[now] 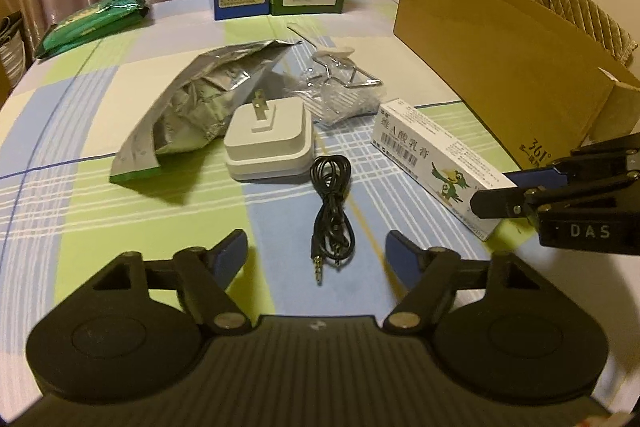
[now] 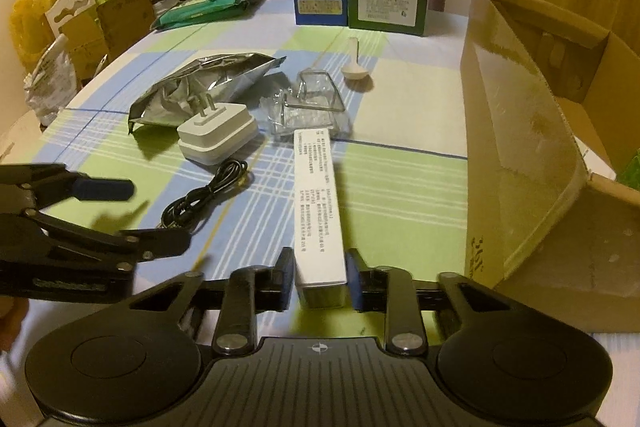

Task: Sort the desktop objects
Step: 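Move both tools back over the table toward the cable and white ointment box, then grasp the black cable with the left tool while the right tool grasps the white ointment box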

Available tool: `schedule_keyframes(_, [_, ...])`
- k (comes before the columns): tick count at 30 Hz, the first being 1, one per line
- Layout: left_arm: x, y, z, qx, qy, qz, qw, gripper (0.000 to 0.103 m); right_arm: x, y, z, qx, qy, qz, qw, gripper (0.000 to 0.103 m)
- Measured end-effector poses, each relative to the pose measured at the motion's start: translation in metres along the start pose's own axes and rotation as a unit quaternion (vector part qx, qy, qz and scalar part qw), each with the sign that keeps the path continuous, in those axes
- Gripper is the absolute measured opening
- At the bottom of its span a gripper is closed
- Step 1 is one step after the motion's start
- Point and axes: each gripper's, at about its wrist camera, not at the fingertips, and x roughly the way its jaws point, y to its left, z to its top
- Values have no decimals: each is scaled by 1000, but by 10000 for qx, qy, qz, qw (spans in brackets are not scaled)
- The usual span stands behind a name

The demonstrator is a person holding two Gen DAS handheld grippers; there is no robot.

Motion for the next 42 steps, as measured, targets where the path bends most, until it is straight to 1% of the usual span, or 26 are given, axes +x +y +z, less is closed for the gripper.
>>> schedule_keyframes(4, [7,-4,3,161,-42,-52,9998,64,0,-1,1,66,9,68,10000,23])
schedule_keyframes(5, [9,-5,3,194,-53,-60,9998,62,0,-1,1,95,11,95,9999,23])
schedule_keyframes(6, [11,-5,4,213,-68,-70,9997,55,0,-1,1,140,15,125,9998,23])
schedule_keyframes(7, [13,-6,5,220,-73,-73,9997,52,0,-3,1,205,22,167,9996,23])
schedule_keyframes(10, [17,-8,7,267,-64,-38,9996,38,-1,-7,1,452,58,344,9984,22])
schedule_keyframes(12, [17,-8,7,305,-53,-10,9995,27,-3,-10,0,627,81,457,9970,22])
schedule_keyframes(14, [15,-8,6,316,-25,-4,9995,20,-4,-15,-1,863,110,587,9945,22])
schedule_keyframes(16, [12,-9,4,390,15,60,9992,20,-7,-18,-3,1096,140,754,9910,22])
schedule_keyframes(19, [3,-11,1,419,81,60,9991,20,-13,-21,-7,1399,191,1013,9848,22])
schedule_keyframes(22, [-12,-16,-3,459,36,43,9989,20,-20,-19,-10,1451,174,1078,9834,22])
schedule_keyframes(26, [-33,-22,-12,483,7,24,9988,19,-29,-17,-15,1376,104,937,9860,22])
schedule_keyframes(30, [-47,-24,-29,390,105,18,9992,19,-36,-1,-23,774,43,527,9956,22])
schedule_keyframes(32, [-47,-24,-35,399,159,9,9991,19,-34,6,-25,504,45,382,9980,22])
schedule_keyframes(35, [-44,-22,-40,388,223,-4,9990,19,-27,8,-28,429,127,356,9984,23])
schedule_keyframes(37, [-40,-17,-41,258,296,-74,9992,19,-23,8,-28,435,143,382,9982,24])
schedule_keyframes(39, [-39,-14,-41,182,271,-96,9994,20,-21,10,-27,394,144,371,9984,25])
schedule_keyframes(42, [-37,-15,-40,204,246,-95,9994,21,-18,12,-26,339,138,346,9987,28])
